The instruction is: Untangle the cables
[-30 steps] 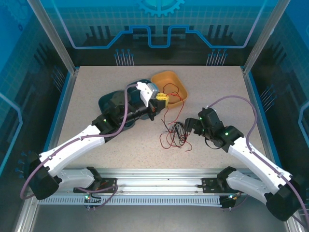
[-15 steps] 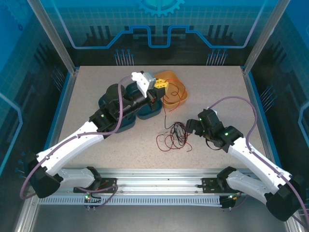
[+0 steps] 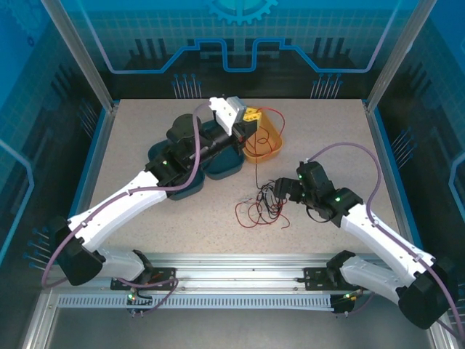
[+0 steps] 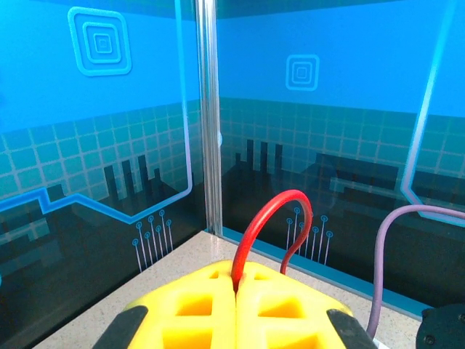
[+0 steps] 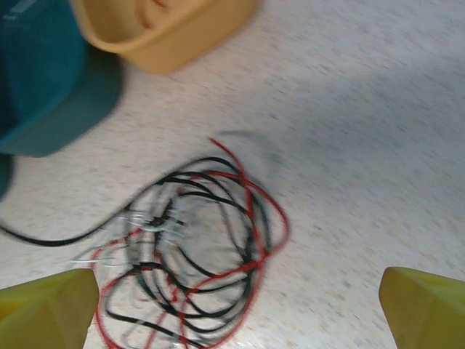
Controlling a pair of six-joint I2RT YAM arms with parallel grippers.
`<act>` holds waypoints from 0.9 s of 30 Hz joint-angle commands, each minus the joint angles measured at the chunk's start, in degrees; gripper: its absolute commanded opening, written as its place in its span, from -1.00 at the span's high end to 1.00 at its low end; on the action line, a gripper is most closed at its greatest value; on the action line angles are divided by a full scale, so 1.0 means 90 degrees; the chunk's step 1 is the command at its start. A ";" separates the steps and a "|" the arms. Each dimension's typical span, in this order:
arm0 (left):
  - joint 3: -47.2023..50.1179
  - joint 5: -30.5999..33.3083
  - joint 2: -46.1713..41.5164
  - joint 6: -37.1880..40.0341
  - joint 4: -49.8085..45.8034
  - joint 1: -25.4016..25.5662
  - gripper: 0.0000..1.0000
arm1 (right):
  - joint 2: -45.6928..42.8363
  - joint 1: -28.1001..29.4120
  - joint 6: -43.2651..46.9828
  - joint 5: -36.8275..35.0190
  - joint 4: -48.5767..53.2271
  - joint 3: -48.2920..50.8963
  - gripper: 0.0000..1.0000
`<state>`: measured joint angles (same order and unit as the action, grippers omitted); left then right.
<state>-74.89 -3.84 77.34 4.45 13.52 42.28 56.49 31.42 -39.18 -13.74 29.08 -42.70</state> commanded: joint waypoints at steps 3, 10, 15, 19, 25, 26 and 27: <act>-0.0369 -0.0064 0.0064 -0.0147 -0.0068 -0.0012 1.00 | -0.0218 0.0616 0.0944 0.0369 -0.1661 0.0339 -1.00; -0.0265 -0.0084 -0.0016 -0.0270 -0.0014 -0.0008 1.00 | 0.0612 0.1155 0.1280 -0.0124 -0.2789 0.0363 -0.80; -0.0211 -0.0044 -0.0111 -0.0299 -0.0027 -0.0019 1.00 | 0.1515 0.1153 0.1426 -0.0142 -0.3579 0.0211 -0.57; -0.0158 -0.0015 -0.0199 -0.0282 -0.0018 -0.0020 1.00 | 0.2201 0.1081 0.1449 -0.0187 -0.3753 -0.0048 -0.04; -0.0196 0.0280 -0.0224 -0.0223 -0.0119 -0.0193 1.00 | 0.2386 0.1011 0.1216 -0.0165 -0.3745 0.0081 0.82; -0.0209 0.0323 -0.0210 -0.0279 -0.0115 -0.0269 1.00 | 0.2342 0.0994 0.1141 -0.0204 -0.3692 0.0174 0.89; -0.0235 0.0354 -0.0196 -0.0344 -0.0111 -0.0353 1.00 | 0.2305 0.0984 0.1069 -0.0259 -0.3637 0.0251 0.92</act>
<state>-76.03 -3.03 77.01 2.90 12.32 40.88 78.13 40.93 -27.99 -14.57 -2.48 -41.54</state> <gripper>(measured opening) 0.053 0.063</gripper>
